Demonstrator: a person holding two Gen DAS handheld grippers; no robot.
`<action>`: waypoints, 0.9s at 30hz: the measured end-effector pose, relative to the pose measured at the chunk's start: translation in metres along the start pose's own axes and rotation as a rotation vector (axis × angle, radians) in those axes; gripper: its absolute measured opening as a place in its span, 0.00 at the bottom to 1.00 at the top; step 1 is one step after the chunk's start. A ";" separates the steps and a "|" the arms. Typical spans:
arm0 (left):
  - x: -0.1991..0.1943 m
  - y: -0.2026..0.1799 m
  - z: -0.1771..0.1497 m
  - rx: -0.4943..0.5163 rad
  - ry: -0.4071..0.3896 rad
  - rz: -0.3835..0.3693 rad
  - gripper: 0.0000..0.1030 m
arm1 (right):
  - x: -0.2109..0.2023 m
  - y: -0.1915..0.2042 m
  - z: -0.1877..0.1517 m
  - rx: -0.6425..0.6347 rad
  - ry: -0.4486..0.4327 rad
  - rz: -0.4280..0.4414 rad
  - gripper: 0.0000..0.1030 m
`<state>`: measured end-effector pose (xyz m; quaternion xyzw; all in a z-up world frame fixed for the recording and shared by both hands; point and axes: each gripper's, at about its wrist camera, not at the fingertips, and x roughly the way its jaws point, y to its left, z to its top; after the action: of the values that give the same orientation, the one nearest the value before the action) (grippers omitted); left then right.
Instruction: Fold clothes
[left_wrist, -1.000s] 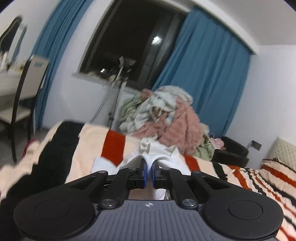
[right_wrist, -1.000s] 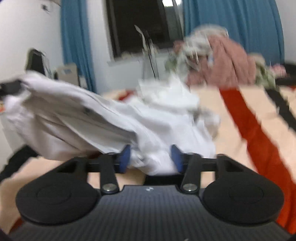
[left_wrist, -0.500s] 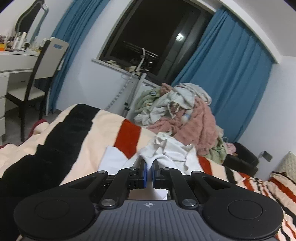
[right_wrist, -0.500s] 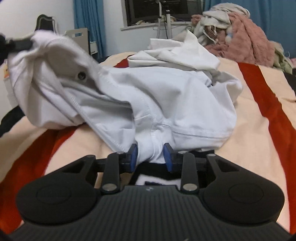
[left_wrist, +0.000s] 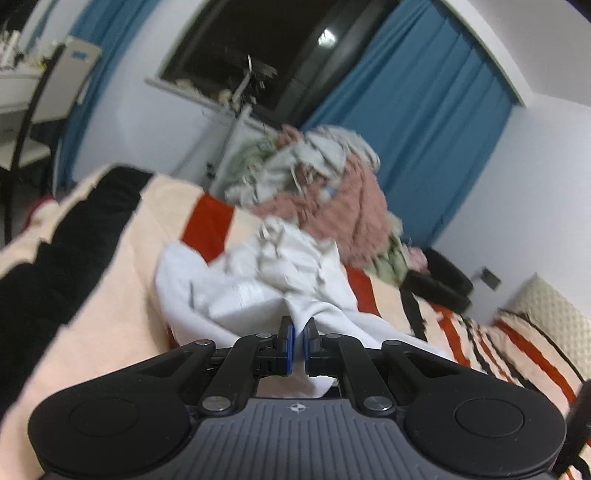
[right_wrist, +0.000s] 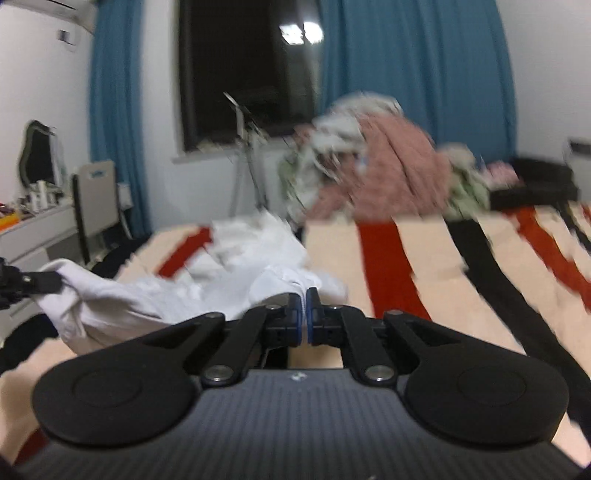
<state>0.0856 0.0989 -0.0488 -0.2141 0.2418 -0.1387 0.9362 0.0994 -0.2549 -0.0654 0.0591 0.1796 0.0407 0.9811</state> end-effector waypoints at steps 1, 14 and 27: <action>0.003 0.000 -0.003 -0.001 0.019 0.003 0.06 | 0.007 -0.008 -0.004 0.028 0.055 -0.002 0.06; 0.031 0.031 -0.004 -0.192 0.055 0.029 0.06 | 0.038 0.058 -0.049 -0.585 0.163 -0.092 0.63; 0.034 0.019 -0.005 -0.078 0.083 0.113 0.37 | 0.000 0.041 -0.012 -0.405 -0.269 -0.235 0.63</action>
<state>0.1145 0.1014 -0.0743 -0.2305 0.2973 -0.0846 0.9227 0.0928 -0.2135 -0.0714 -0.1548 0.0416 -0.0466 0.9860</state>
